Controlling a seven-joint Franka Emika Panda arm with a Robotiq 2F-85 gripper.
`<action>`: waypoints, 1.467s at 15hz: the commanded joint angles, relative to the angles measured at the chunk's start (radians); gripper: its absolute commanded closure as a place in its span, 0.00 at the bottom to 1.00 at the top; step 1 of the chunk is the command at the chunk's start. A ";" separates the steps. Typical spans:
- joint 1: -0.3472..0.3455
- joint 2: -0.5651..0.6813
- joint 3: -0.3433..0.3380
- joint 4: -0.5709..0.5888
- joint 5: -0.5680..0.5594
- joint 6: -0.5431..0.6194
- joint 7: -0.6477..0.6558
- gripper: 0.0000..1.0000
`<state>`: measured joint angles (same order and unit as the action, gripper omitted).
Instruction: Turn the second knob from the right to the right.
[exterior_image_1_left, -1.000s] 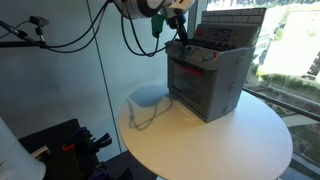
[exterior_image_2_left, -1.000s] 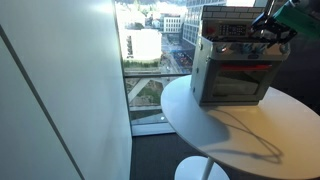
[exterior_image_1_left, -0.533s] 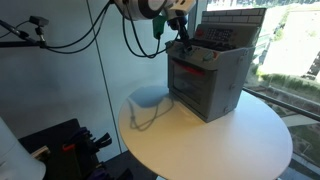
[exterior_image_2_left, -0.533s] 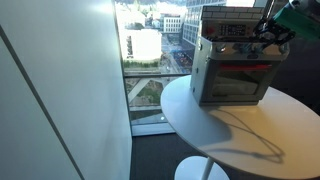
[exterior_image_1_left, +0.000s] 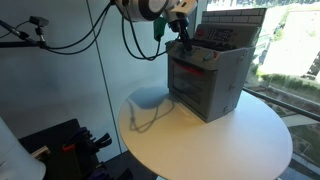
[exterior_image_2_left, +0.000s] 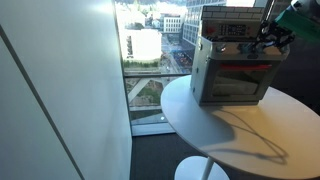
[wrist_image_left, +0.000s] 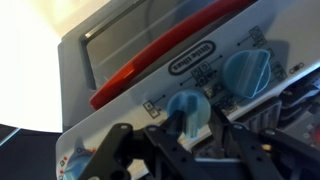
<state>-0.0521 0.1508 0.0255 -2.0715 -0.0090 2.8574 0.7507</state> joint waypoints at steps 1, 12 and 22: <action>0.004 0.006 0.001 0.021 0.010 0.010 0.025 0.88; 0.008 -0.013 -0.016 -0.006 0.025 0.031 0.281 0.89; 0.015 -0.014 -0.031 -0.045 0.022 0.129 0.578 0.89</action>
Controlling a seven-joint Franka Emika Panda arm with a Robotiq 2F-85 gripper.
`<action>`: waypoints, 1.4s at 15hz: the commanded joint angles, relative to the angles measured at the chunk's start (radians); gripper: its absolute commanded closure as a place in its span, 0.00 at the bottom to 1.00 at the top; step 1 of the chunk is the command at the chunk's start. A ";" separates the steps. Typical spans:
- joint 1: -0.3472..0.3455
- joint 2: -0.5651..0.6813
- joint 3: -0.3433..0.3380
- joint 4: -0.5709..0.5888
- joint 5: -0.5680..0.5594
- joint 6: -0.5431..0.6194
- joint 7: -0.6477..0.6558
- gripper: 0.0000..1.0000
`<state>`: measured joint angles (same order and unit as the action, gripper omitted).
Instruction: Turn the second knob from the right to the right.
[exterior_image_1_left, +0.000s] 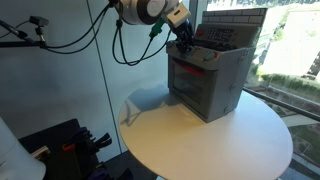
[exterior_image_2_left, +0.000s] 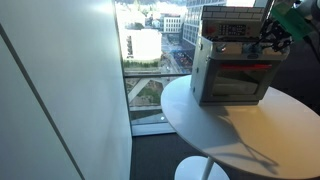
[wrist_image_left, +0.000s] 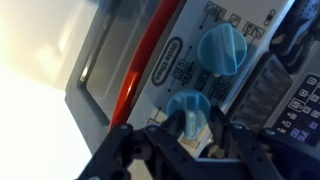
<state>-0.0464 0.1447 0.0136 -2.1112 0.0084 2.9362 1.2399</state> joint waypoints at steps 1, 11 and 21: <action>0.009 -0.010 -0.018 -0.011 0.007 0.062 0.111 0.89; 0.022 -0.023 -0.033 -0.059 -0.007 0.168 0.294 0.90; 0.064 -0.039 -0.077 -0.096 -0.025 0.229 0.357 0.43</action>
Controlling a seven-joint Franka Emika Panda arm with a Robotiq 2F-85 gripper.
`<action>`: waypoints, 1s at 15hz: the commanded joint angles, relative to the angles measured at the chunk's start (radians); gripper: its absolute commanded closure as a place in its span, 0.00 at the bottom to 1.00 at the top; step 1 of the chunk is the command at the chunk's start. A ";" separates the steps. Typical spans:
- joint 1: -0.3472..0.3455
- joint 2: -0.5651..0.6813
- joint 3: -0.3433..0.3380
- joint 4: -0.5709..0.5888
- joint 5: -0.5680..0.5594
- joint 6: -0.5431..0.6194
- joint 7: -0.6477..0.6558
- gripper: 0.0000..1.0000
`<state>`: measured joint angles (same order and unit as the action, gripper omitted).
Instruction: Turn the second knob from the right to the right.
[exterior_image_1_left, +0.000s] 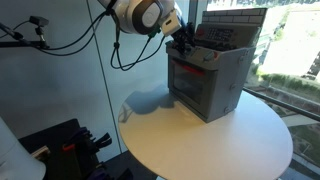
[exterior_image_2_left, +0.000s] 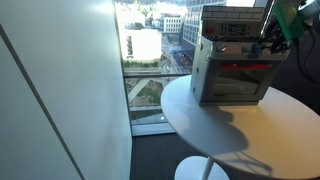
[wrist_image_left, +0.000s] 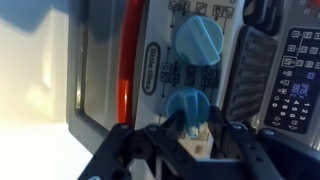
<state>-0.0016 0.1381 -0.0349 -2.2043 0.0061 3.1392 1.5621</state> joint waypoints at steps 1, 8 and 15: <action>0.022 -0.034 -0.030 -0.005 -0.022 0.026 0.031 0.43; 0.027 -0.075 -0.039 -0.017 -0.029 0.036 0.016 0.00; 0.015 -0.144 -0.029 -0.056 -0.074 -0.085 -0.042 0.00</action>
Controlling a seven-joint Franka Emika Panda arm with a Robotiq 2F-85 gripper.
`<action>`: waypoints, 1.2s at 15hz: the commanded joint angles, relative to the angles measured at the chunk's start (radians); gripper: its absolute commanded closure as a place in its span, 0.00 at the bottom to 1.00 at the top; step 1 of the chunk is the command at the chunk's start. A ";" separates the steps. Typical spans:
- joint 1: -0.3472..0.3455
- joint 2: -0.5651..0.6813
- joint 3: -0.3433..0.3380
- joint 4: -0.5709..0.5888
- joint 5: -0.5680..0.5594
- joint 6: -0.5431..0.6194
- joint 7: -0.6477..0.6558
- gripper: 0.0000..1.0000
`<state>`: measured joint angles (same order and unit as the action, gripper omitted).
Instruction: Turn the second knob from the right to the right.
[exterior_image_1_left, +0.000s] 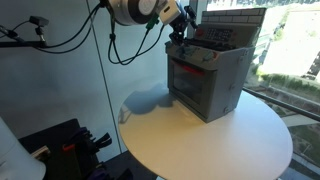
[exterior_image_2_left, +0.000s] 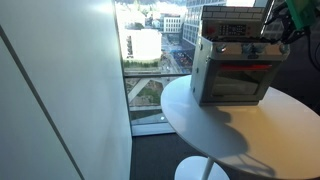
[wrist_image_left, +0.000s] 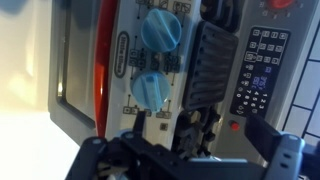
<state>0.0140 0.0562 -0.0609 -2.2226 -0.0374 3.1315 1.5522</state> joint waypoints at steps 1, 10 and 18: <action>-0.001 -0.075 0.001 -0.044 -0.034 -0.107 -0.048 0.00; 0.005 -0.221 -0.010 -0.090 -0.003 -0.370 -0.275 0.00; -0.051 -0.328 0.029 -0.106 0.029 -0.606 -0.482 0.00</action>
<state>-0.0126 -0.2168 -0.0493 -2.3095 -0.0332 2.6076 1.1505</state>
